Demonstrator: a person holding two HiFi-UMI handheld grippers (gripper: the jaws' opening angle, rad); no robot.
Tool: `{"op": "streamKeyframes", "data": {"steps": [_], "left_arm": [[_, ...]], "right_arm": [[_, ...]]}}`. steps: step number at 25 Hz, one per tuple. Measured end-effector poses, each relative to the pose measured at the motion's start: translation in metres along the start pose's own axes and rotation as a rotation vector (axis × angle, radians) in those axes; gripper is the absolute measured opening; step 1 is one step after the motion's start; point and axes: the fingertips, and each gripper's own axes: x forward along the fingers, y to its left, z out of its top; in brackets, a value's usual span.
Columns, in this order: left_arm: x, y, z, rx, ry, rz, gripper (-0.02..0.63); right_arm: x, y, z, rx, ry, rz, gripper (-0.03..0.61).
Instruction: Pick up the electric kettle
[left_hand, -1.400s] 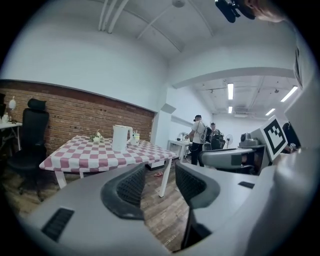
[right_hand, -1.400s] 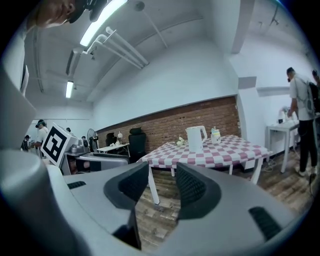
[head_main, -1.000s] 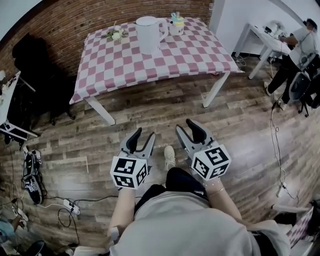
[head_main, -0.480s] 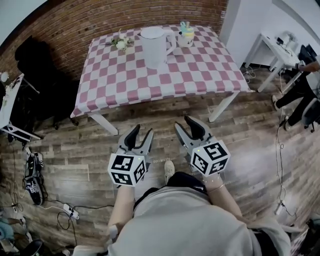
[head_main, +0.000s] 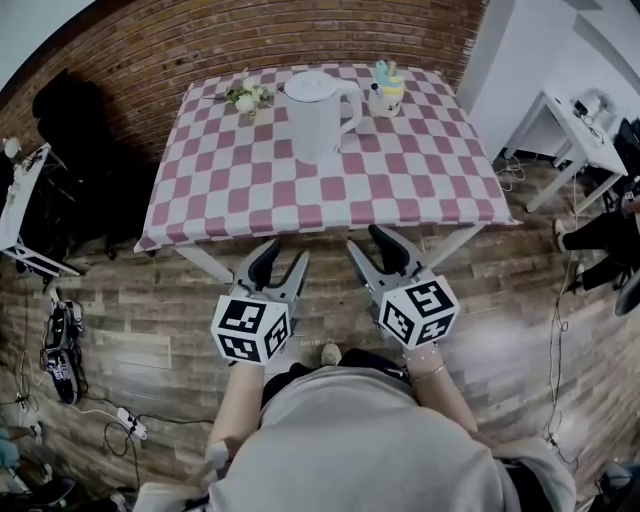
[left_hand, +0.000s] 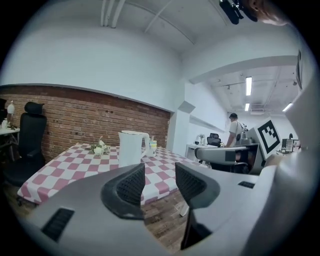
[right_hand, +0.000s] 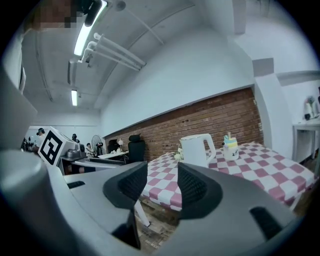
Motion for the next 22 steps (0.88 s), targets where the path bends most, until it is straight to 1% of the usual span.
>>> {"op": "streamKeyframes", "data": {"steps": [3,12,18,22], "left_arm": [[0.016,0.001,0.000,-0.006,0.009,-0.009,0.186],[0.037,0.001,-0.013,-0.023,0.060,-0.020,0.186],[0.054,0.013,-0.018,-0.028,0.081,-0.029,0.186],[0.069,0.024,-0.013,-0.030,0.081,-0.037,0.186]], "right_arm": [[0.008,-0.012,-0.001,0.016,0.002,0.010,0.183],[0.012,-0.030,-0.017,0.055,0.041,-0.009,0.183],[0.021,-0.039,-0.022,0.060,0.056,-0.014,0.187],[0.034,-0.047,-0.020,0.061,0.059,-0.017,0.192]]}}
